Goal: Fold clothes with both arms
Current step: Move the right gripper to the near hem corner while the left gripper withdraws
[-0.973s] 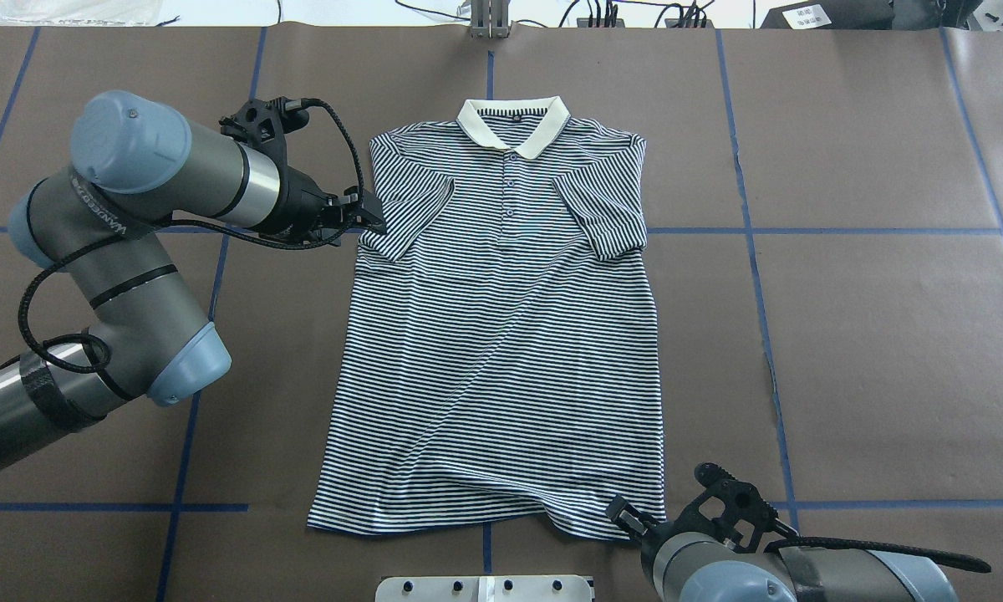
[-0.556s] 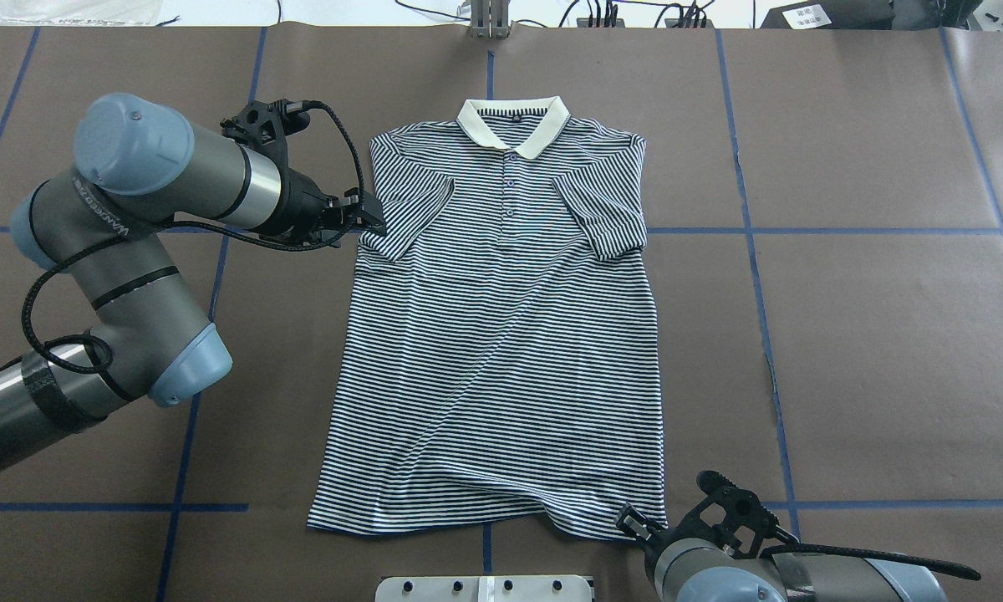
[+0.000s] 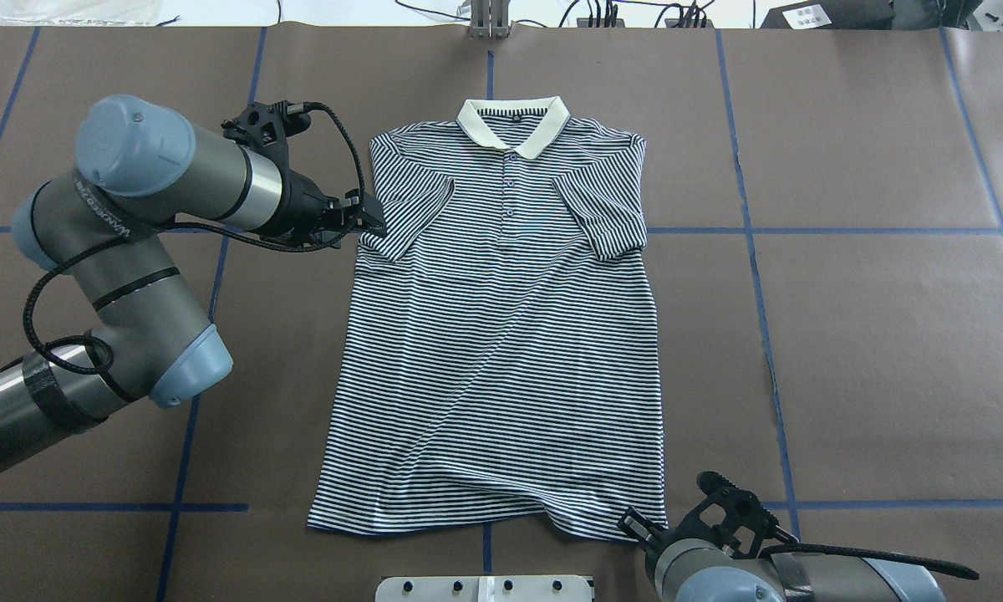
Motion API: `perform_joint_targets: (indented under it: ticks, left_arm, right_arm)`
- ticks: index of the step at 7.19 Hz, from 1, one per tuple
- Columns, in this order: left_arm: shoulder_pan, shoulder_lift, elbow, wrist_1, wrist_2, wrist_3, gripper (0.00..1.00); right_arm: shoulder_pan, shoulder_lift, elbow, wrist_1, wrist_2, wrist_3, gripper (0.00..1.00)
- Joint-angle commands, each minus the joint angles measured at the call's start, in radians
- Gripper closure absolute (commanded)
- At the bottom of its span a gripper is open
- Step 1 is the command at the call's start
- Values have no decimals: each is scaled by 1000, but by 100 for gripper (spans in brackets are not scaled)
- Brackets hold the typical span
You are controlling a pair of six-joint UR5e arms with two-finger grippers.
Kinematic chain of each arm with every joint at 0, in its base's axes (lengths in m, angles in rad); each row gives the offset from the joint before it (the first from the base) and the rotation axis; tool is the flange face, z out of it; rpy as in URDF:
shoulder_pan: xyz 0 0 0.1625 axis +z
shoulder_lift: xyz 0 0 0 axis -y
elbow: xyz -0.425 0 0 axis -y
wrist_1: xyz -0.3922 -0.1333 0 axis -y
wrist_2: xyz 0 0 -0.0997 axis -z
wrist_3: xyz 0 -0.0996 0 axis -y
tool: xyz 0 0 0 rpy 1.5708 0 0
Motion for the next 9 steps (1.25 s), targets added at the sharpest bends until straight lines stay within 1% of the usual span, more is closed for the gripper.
perform_joint_targets:
  ticks: [1,2,3,8,9]
  left_arm:
    - [0,3,1,0,1,1,26]
    - [0,1,1,0,1,1,26]
    - [0,3,-1,0,3,1,26]
    - [2,4,-3,0,10,-1,25]
    - [0,19,-18,0,19,-3,24]
  right_arm:
    - [-1,5,-2,-26,0,0,47]
    - [-3,13,0,-40,0,0,62]
    - [-3,12,0,-42,0,0,99]
    - [8,16,27,-42,2,0,100]
    - [12,4,52,-42,2,0,100]
